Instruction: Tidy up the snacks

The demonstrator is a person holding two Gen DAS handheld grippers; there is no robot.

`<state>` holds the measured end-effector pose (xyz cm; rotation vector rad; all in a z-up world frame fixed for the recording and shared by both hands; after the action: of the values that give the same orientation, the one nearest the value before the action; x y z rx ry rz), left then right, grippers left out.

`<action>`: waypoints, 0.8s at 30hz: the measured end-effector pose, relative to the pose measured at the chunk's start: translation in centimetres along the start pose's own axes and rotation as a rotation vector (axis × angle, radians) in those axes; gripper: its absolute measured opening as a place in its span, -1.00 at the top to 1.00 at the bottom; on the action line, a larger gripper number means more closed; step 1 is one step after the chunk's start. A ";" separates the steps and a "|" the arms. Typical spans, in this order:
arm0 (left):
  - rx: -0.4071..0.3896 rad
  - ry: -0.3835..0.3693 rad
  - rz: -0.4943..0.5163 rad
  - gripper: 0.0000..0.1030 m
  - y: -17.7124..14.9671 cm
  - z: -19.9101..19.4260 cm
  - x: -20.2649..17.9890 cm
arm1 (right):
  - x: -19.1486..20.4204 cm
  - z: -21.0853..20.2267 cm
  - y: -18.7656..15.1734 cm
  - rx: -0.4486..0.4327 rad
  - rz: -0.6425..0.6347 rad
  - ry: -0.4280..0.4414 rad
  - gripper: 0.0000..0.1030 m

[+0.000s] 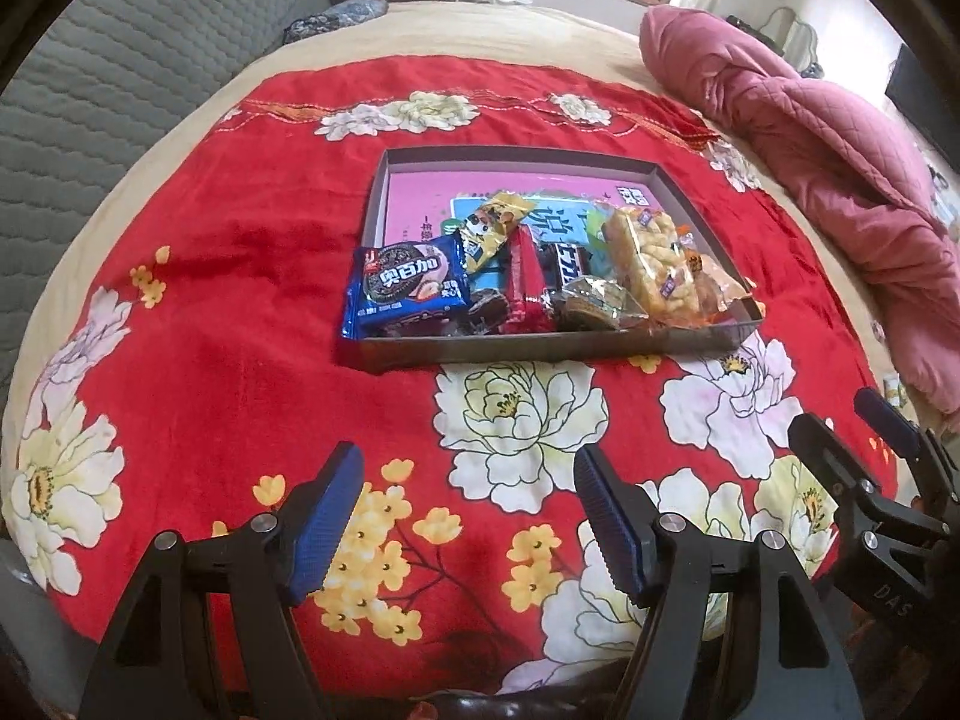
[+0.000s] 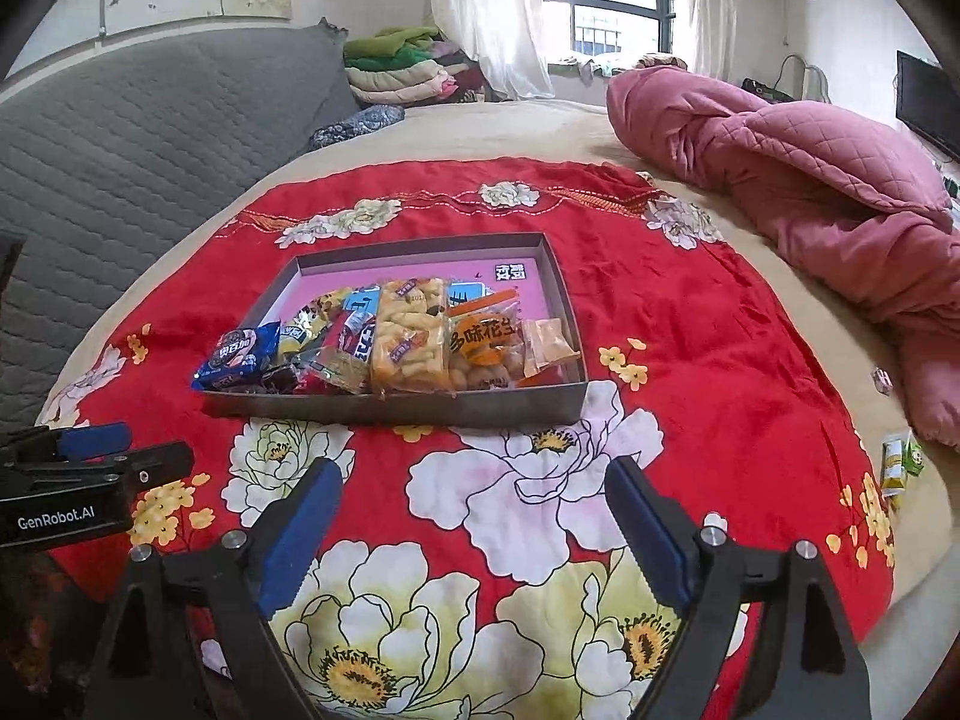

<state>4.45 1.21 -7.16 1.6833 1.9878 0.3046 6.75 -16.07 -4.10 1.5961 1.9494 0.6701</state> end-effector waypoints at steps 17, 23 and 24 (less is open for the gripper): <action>0.020 -0.006 -0.007 -0.44 -0.4 0.6 0.0 | 0.0 0.8 -0.6 0.034 0.005 -0.009 -0.73; 0.028 -0.004 -0.009 -0.44 -0.6 0.8 0.1 | 0.1 0.9 -0.7 0.039 0.001 -0.007 -0.73; 0.027 -0.004 -0.008 -0.44 -0.6 0.8 0.1 | 0.1 0.9 -0.8 0.039 0.001 -0.007 -0.73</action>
<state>4.36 1.10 -8.16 1.6908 2.0039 0.2726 6.78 -16.11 -5.30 1.6205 1.9685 0.6291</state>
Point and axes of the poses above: each gripper's, at about its wrist camera, not at the fingertips, and z roughly the way its jaws point, x to its left, y to its top, the point moved 9 cm from there along z, roughly the way its jaws point, and after that the axes turned 10 degrees about -y, right-handed, at the moved point
